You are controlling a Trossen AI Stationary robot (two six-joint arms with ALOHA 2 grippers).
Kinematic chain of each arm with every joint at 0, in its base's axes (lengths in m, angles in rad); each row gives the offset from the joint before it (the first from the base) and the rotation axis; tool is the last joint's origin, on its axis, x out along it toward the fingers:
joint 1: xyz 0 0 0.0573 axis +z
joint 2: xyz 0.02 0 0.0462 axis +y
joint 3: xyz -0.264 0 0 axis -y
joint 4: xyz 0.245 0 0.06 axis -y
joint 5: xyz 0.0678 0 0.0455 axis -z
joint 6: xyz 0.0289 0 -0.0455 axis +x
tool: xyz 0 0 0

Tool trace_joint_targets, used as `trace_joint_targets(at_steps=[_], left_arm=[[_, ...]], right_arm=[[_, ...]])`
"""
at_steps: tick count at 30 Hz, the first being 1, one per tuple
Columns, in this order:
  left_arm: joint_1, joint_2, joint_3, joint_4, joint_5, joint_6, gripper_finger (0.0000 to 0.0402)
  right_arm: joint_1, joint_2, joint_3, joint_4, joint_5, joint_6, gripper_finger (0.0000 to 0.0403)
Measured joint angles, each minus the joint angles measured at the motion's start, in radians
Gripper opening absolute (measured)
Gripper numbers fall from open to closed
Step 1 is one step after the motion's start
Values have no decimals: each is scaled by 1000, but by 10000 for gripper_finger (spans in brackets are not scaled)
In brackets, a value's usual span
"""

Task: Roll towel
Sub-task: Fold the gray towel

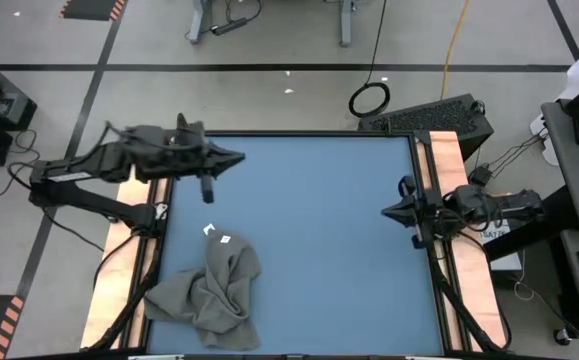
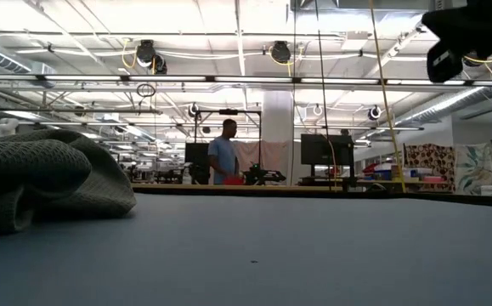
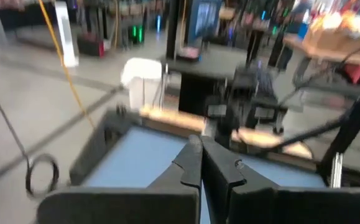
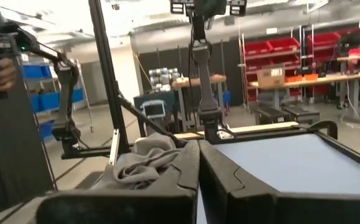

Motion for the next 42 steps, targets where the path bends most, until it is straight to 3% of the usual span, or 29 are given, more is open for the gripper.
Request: trace_joint_targets(at_steps=[10,20,25,34,39,42], left_arm=[[0,129,3,-91,57,-284,9],[-54,217,4,-257,124,-494,13],[-116,236,4,-346,152,-587,14],[-234,294,4,-537,244,-773,14],[-290,348,4,-652,219,-916,14],[-311,379,4,-749,222,-968,21]], right_arm=[[0,287,419,-411,-1,-3,0],[0,593,788,-500,-1,-1,0],[0,711,938,-503,4,120,0],[0,868,1020,-515,-6,479,0],[0,940,1020,-577,-16,572,0],[0,974,1020,-607,-80,586,0]])
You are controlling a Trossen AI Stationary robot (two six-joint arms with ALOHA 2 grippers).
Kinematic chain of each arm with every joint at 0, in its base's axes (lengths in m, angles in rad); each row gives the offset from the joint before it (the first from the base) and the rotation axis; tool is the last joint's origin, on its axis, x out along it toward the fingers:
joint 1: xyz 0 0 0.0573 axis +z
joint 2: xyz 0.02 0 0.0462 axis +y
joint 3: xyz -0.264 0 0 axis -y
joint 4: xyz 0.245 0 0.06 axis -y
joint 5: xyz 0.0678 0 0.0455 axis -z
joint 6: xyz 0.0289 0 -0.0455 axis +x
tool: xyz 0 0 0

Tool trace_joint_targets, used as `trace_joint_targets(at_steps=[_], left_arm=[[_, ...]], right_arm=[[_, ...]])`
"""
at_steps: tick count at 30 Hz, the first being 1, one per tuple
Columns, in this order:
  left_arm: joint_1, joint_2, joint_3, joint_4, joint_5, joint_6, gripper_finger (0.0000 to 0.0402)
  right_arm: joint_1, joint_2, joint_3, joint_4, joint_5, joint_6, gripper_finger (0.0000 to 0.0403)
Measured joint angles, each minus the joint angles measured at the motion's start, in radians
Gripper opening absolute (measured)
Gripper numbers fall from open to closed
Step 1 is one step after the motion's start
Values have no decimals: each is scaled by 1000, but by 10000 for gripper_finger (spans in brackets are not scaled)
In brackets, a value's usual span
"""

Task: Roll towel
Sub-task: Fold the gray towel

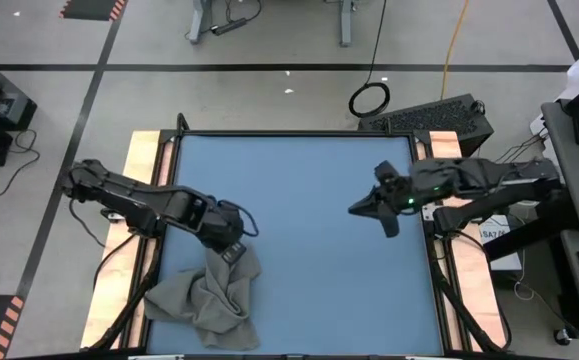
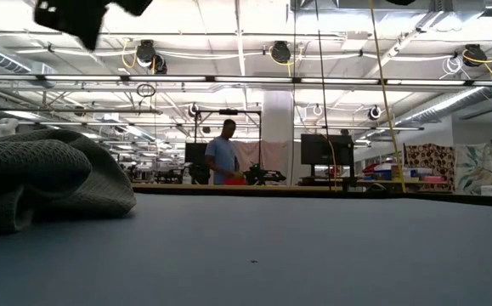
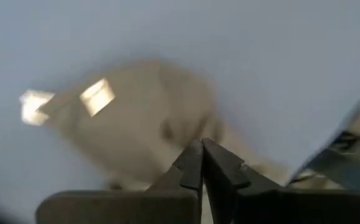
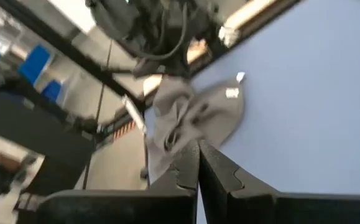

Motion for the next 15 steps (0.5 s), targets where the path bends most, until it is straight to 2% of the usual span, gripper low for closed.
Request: trace_joint_targets(at_steps=[3,6,11,15], left_arm=[[8,30,0,-55,76,-19,50],[13,45,-18,-79,59,-18,94],[70,38,-142,-124,47,-37,156],[117,31,-237,-103,67,-48,181]], right_arm=[[0,22,0,-30,-71,20,0],[1,36,0,-58,-88,16,0],[6,38,0,-98,-147,2,0],[37,32,0,-165,-179,-8,0]])
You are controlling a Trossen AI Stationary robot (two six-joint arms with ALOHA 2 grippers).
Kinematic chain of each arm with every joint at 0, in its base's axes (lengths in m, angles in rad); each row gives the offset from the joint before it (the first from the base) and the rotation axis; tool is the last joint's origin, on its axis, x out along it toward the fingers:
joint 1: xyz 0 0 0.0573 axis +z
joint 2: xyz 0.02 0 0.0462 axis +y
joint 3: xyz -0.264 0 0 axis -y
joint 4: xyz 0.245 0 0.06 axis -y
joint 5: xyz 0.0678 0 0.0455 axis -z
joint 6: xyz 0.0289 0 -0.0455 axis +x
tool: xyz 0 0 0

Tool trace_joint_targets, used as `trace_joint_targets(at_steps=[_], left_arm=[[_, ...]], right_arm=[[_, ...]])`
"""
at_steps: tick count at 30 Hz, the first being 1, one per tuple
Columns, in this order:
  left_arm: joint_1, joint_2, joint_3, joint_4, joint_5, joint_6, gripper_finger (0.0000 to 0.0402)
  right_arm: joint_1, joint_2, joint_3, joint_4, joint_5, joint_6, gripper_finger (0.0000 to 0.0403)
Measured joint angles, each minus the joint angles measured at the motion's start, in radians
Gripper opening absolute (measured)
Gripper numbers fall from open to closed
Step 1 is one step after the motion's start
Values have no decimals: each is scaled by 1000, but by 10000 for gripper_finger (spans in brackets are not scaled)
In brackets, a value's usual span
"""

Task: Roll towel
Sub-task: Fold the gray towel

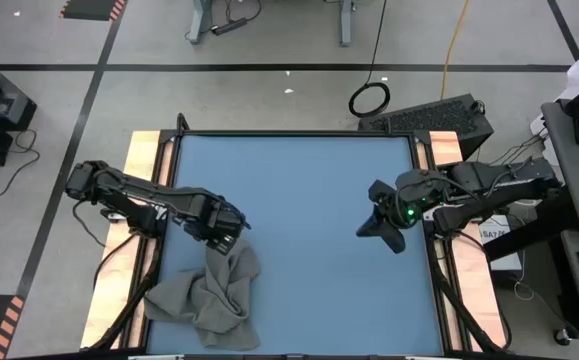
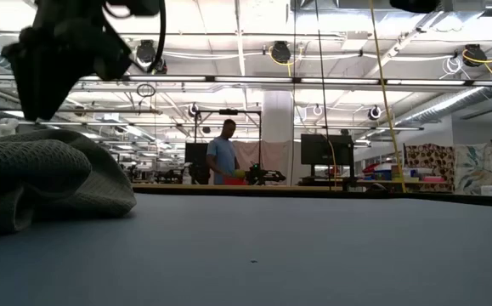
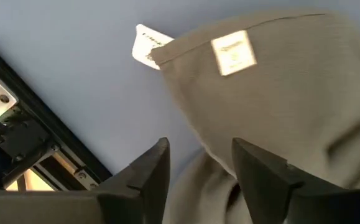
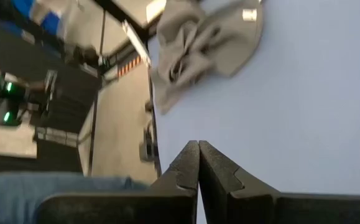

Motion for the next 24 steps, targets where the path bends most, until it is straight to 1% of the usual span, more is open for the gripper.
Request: trace_joint_targets(at_steps=[2,5,10,12,16,18,20,22,24], left_arm=[[20,1,-35,24,19,18,184],[41,0,-86,124,44,23,185],[52,0,-158,207,44,25,185],[52,0,-187,202,44,25,185],[51,0,-245,234,43,25,181],[50,0,-274,281,43,29,171],[50,0,-304,372,46,26,153],[50,0,-331,459,58,52,127],[50,1,-344,501,56,65,89]], right_arm=[[21,-3,0,-30,-6,-1,0],[53,-4,0,-72,-6,-2,0],[81,-3,0,-98,-3,-2,0],[85,-4,0,-98,4,-2,0],[89,-4,0,-97,72,32,0],[88,-4,0,-82,103,70,0],[87,-3,0,-50,128,103,0],[87,-2,0,-19,141,118,0],[88,-1,0,12,167,119,0]])
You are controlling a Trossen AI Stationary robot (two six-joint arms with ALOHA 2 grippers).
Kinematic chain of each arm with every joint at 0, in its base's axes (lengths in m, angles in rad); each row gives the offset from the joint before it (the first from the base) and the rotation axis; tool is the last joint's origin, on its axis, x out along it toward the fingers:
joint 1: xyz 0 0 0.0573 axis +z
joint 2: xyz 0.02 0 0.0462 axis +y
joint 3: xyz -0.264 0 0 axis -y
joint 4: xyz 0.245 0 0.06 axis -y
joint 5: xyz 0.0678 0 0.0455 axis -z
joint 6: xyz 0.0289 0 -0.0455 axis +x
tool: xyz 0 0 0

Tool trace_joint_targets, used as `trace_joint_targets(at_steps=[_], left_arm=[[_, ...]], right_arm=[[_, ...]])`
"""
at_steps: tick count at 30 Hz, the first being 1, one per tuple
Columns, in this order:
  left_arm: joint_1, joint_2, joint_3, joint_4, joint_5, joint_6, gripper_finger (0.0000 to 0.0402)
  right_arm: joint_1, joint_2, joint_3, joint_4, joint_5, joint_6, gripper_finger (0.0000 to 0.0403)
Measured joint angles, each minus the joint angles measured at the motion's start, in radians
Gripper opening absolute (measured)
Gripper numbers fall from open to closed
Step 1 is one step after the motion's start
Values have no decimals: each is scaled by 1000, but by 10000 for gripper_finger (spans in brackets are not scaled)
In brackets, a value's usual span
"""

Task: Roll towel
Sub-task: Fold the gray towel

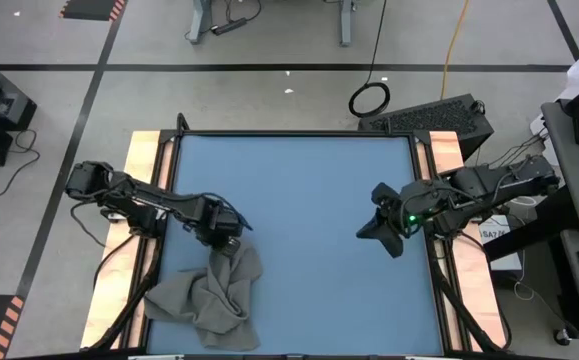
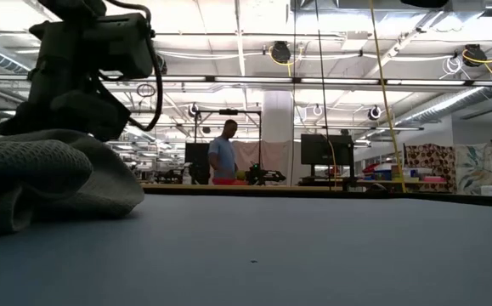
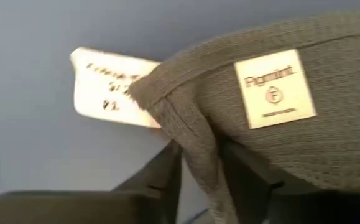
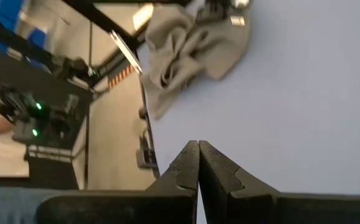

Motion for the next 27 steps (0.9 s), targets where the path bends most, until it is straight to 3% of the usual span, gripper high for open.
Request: trace_joint_targets(at_steps=[4,12,19,27], left_arm=[[0,-3,0,-5,-20,4,12],[-26,-29,121,-37,-90,92,5],[-51,-32,356,-49,-228,262,4],[-55,-32,614,-62,-289,466,3]], right_arm=[[-2,5,0,30,24,2,0],[-34,48,0,48,94,13,0],[-66,114,0,192,92,24,0],[-82,170,0,351,26,-15,4]])
